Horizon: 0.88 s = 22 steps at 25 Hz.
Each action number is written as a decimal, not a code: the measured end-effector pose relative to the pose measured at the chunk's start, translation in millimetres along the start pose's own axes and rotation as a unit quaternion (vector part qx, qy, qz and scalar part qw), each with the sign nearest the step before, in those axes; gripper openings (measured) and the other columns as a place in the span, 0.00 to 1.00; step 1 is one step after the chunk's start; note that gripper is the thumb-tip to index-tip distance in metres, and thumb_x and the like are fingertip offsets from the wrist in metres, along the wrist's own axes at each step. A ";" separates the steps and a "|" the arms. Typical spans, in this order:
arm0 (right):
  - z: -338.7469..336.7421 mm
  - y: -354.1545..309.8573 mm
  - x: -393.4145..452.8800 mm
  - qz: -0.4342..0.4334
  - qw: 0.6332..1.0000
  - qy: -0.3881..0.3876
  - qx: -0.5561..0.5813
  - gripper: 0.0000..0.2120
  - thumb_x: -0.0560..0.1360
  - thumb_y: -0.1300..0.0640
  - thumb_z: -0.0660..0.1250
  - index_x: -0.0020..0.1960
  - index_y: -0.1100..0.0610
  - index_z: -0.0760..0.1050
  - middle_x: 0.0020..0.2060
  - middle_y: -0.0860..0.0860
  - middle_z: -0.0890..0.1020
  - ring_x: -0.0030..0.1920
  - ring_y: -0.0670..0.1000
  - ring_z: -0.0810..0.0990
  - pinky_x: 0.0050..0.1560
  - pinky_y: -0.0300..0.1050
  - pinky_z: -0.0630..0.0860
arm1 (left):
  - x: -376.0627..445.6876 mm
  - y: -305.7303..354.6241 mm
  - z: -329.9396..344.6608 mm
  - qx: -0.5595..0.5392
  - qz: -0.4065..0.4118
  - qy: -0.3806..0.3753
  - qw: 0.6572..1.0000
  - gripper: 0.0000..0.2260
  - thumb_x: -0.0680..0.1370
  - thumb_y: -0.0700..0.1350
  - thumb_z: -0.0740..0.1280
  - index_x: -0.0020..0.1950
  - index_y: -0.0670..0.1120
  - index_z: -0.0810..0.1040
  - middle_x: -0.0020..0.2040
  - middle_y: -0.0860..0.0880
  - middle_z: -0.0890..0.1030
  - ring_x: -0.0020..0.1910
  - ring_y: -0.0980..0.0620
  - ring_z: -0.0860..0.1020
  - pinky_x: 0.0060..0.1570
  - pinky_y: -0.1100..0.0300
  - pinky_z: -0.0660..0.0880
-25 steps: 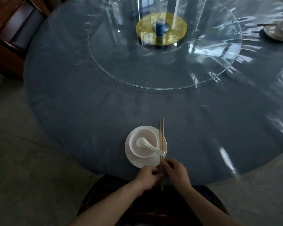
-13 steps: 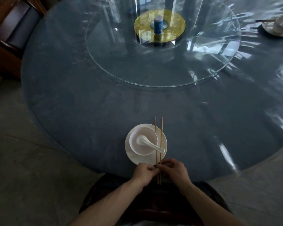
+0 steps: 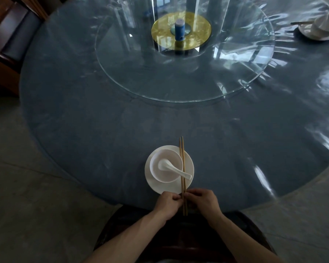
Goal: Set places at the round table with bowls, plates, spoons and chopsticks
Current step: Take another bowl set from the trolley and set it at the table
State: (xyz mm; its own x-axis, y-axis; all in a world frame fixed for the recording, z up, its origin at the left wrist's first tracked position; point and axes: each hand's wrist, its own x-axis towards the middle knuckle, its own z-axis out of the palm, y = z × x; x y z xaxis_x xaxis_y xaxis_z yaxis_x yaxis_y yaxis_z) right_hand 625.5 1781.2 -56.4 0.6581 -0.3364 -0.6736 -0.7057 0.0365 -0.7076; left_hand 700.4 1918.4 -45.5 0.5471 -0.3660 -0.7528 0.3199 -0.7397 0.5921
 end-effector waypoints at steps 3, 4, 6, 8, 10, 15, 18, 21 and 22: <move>0.4 -1.1 -0.7 0.001 1.000 0.006 -0.010 0.02 0.71 0.51 0.74 0.40 0.46 0.85 0.35 0.43 0.86 0.36 0.42 0.84 0.34 0.32 0.77 | 0.3 0.0 -0.1 0.007 0.003 -0.005 1.000 0.11 0.76 0.49 0.69 0.36 0.46 0.84 0.20 0.57 0.74 0.18 0.63 0.70 0.21 0.69 0.64; 0.7 -1.4 -1.0 0.000 1.000 0.008 -0.014 0.02 0.71 0.51 0.74 0.40 0.46 0.85 0.35 0.42 0.86 0.36 0.41 0.84 0.34 0.30 0.76 | 0.2 0.0 -0.4 0.010 0.004 -0.004 1.000 0.11 0.76 0.48 0.68 0.35 0.48 0.83 0.20 0.58 0.74 0.18 0.63 0.70 0.20 0.69 0.64; 0.9 -1.1 -1.7 -0.003 1.000 0.013 -0.019 0.02 0.71 0.50 0.74 0.41 0.46 0.85 0.35 0.42 0.86 0.36 0.40 0.84 0.33 0.29 0.75 | 0.5 -0.7 -1.2 0.018 0.009 -0.002 1.000 0.13 0.77 0.47 0.68 0.31 0.50 0.80 0.19 0.57 0.73 0.17 0.62 0.69 0.20 0.68 0.63; 0.7 -0.9 -2.7 -0.005 1.000 0.015 -0.024 0.01 0.71 0.50 0.74 0.41 0.46 0.84 0.35 0.41 0.86 0.36 0.40 0.84 0.34 0.29 0.75 | 0.5 -1.2 -1.8 0.025 0.013 -0.002 1.000 0.15 0.76 0.46 0.67 0.29 0.50 0.78 0.19 0.57 0.72 0.18 0.62 0.68 0.21 0.67 0.63; 0.5 -1.2 -3.7 0.000 0.999 0.015 -0.029 0.01 0.71 0.50 0.73 0.42 0.46 0.84 0.36 0.41 0.86 0.37 0.40 0.84 0.37 0.33 0.78 | -1.2 -1.0 -3.8 0.037 0.018 -0.003 0.999 0.16 0.76 0.46 0.67 0.28 0.50 0.77 0.20 0.56 0.72 0.19 0.62 0.68 0.22 0.66 0.64; -2.6 -2.7 -8.6 -0.001 0.998 0.019 -0.062 0.03 0.72 0.49 0.73 0.46 0.46 0.84 0.39 0.40 0.86 0.39 0.40 0.84 0.43 0.39 0.81 | -10.7 3.8 -19.0 0.106 0.072 -0.020 0.992 0.13 0.75 0.49 0.67 0.34 0.44 0.80 0.28 0.52 0.78 0.29 0.56 0.75 0.33 0.60 0.71; -10.1 -3.8 -14.5 -0.008 0.992 0.051 -0.119 0.06 0.73 0.47 0.71 0.49 0.45 0.83 0.43 0.41 0.85 0.43 0.39 0.82 0.47 0.39 0.78 | -16.9 13.8 -24.6 0.190 0.150 -0.024 0.970 0.13 0.74 0.54 0.65 0.39 0.46 0.82 0.36 0.50 0.84 0.36 0.54 0.81 0.40 0.55 0.77; -25.1 -6.3 -22.3 -0.024 0.975 0.133 -0.178 0.08 0.74 0.48 0.70 0.50 0.49 0.84 0.46 0.44 0.86 0.45 0.41 0.81 0.45 0.37 0.73 | -16.4 35.4 -17.3 0.284 0.231 -0.047 0.929 0.13 0.75 0.57 0.63 0.48 0.51 0.82 0.45 0.52 0.84 0.45 0.53 0.81 0.47 0.54 0.78; -33.4 -6.4 -27.9 -0.030 0.969 0.158 -0.189 0.08 0.74 0.49 0.70 0.50 0.50 0.84 0.46 0.46 0.86 0.46 0.44 0.82 0.45 0.39 0.74 | -14.8 44.6 -10.4 0.319 0.257 -0.051 0.911 0.13 0.75 0.57 0.62 0.50 0.51 0.81 0.47 0.50 0.84 0.47 0.51 0.81 0.47 0.54 0.78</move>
State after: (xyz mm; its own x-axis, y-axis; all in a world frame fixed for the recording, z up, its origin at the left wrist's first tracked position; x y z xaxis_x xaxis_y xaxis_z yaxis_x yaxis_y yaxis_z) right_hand 602.8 1758.9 -26.0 0.6294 -0.6010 -0.4926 -0.7540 -0.3191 -0.5741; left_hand 714.6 1896.7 -5.0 0.4122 -0.7836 -0.4647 -0.4903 -0.6207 0.6118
